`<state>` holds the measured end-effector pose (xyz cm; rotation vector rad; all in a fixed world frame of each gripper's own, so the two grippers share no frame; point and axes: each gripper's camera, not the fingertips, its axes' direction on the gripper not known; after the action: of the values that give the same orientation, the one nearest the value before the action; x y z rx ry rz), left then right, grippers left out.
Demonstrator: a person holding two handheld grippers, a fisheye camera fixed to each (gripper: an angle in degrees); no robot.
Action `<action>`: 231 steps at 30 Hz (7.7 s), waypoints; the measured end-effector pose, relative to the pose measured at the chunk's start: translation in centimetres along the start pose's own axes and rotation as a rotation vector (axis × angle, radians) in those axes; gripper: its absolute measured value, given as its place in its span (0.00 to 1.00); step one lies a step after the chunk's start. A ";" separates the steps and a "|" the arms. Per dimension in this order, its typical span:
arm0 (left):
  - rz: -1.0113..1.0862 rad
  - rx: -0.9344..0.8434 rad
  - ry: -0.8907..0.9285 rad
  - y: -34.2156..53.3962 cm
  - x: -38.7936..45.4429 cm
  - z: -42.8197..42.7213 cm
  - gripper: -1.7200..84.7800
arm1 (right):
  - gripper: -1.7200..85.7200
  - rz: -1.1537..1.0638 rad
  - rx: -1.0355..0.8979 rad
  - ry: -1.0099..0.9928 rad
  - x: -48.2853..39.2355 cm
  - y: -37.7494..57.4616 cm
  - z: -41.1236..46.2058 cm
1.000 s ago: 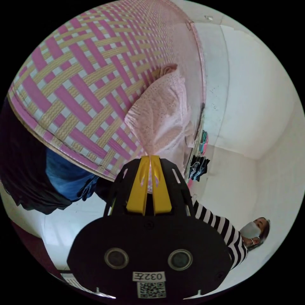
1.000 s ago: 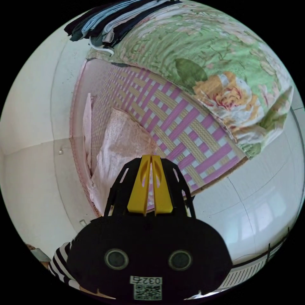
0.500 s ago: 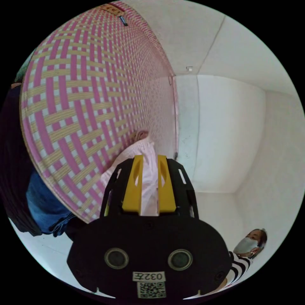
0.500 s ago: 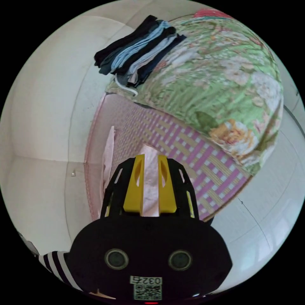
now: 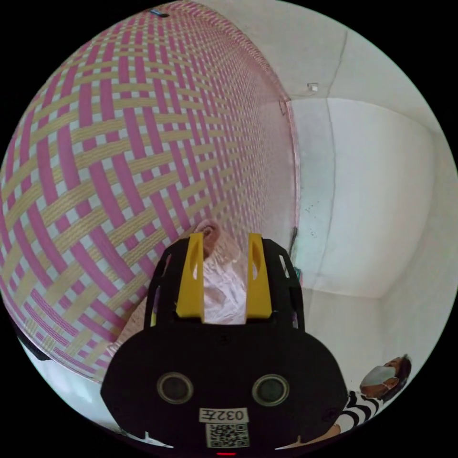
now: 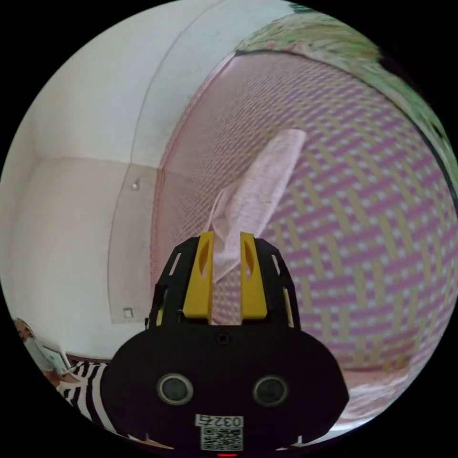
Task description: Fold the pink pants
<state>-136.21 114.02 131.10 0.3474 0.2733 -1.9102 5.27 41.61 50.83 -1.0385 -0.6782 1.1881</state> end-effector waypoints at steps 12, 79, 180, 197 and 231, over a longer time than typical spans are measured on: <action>0.082 -0.081 -0.125 0.9 0.0 2.1 0.06 | 0.09 0.038 -0.332 0.438 -4.2 -11.6 20.7; 0.227 -0.255 -0.174 2.5 -11.1 2.6 0.13 | 0.01 -0.067 0.587 0.359 10.4 37.0 -15.1; 0.302 -0.275 -0.503 0.6 1.9 28.7 0.01 | 0.03 -0.075 -0.056 0.710 -2.0 -6.6 -0.6; 0.261 -0.039 -0.107 2.0 -0.1 12.6 0.03 | 0.09 0.075 0.347 0.324 3.6 10.6 -20.0; -0.077 -0.173 -0.132 6.6 -14.3 -7.1 0.01 | 0.12 0.469 0.365 -0.058 17.5 37.3 -28.0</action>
<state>-124.50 126.57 129.62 0.0961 0.3658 -1.9589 19.12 51.63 3.99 -0.8754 -0.2441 1.6803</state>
